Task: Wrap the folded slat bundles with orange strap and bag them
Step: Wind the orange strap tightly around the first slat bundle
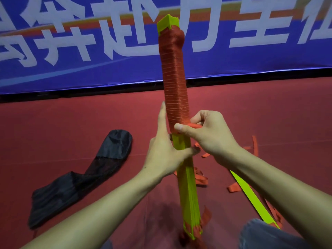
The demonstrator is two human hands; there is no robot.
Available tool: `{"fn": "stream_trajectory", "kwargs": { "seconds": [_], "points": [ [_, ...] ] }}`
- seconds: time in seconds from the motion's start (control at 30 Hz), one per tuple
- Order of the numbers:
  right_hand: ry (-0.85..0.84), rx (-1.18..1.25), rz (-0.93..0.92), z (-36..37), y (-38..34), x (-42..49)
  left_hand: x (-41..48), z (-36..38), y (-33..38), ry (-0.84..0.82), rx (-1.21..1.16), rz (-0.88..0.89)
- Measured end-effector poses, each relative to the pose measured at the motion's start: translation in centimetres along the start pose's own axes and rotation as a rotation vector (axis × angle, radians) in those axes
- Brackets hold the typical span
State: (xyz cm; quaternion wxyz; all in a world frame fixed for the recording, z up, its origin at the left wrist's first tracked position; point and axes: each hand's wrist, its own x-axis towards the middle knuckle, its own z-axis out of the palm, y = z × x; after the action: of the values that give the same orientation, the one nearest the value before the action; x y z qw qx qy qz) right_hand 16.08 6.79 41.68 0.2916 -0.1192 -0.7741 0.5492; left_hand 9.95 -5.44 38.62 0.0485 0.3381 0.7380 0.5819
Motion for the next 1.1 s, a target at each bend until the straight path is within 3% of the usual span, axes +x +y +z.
{"fn": "stream_trajectory", "kwargs": {
  "seconds": [0.43,0.67,0.9,1.1],
  "points": [
    [-0.103,-0.127,-0.140,-1.3,0.4,1.2,0.4,-1.6,-0.9,0.016,-0.040,-0.052],
    [-0.077,0.125,-0.026,-1.5,0.8,1.0,-0.2,-1.5,0.5,-0.102,-0.239,-0.093],
    [-0.208,0.454,0.143,-1.0,0.7,0.5,0.3,-1.4,-0.4,-0.271,-0.442,-0.159],
    [-0.249,0.545,0.214,-0.7,0.5,0.2,0.5,-1.4,-0.9,-0.315,-0.498,-0.136]
  ]
}}
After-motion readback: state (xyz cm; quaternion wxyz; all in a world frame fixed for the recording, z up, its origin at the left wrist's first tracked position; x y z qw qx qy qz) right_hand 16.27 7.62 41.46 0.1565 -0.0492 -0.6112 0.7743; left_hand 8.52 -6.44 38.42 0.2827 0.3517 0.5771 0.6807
